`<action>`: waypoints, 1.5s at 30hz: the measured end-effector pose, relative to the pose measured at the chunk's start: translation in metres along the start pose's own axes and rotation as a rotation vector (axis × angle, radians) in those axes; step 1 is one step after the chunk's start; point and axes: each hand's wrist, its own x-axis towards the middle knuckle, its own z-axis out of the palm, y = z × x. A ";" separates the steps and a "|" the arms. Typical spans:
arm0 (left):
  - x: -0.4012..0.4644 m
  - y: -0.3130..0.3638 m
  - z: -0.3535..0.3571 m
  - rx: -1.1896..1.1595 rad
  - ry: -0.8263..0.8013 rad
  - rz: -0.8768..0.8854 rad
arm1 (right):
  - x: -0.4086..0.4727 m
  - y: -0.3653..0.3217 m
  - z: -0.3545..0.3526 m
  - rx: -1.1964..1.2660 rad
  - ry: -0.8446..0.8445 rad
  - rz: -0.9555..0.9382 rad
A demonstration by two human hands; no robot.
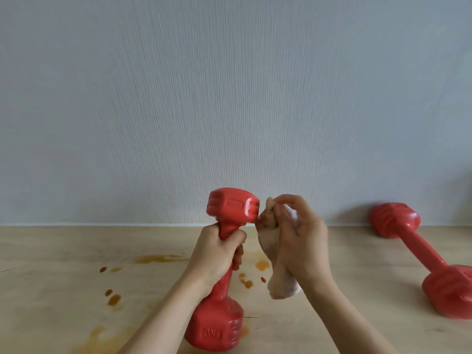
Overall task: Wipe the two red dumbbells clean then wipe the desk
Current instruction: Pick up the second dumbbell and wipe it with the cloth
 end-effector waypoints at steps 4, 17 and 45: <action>0.003 -0.004 0.003 0.075 -0.002 0.032 | -0.014 -0.004 0.019 -0.061 -0.089 -0.294; -0.011 0.004 0.008 0.083 -0.322 0.225 | 0.014 -0.003 -0.002 0.926 -0.251 0.590; 0.004 -0.002 0.023 0.234 0.171 0.161 | 0.002 -0.017 -0.006 -0.301 -0.029 -0.110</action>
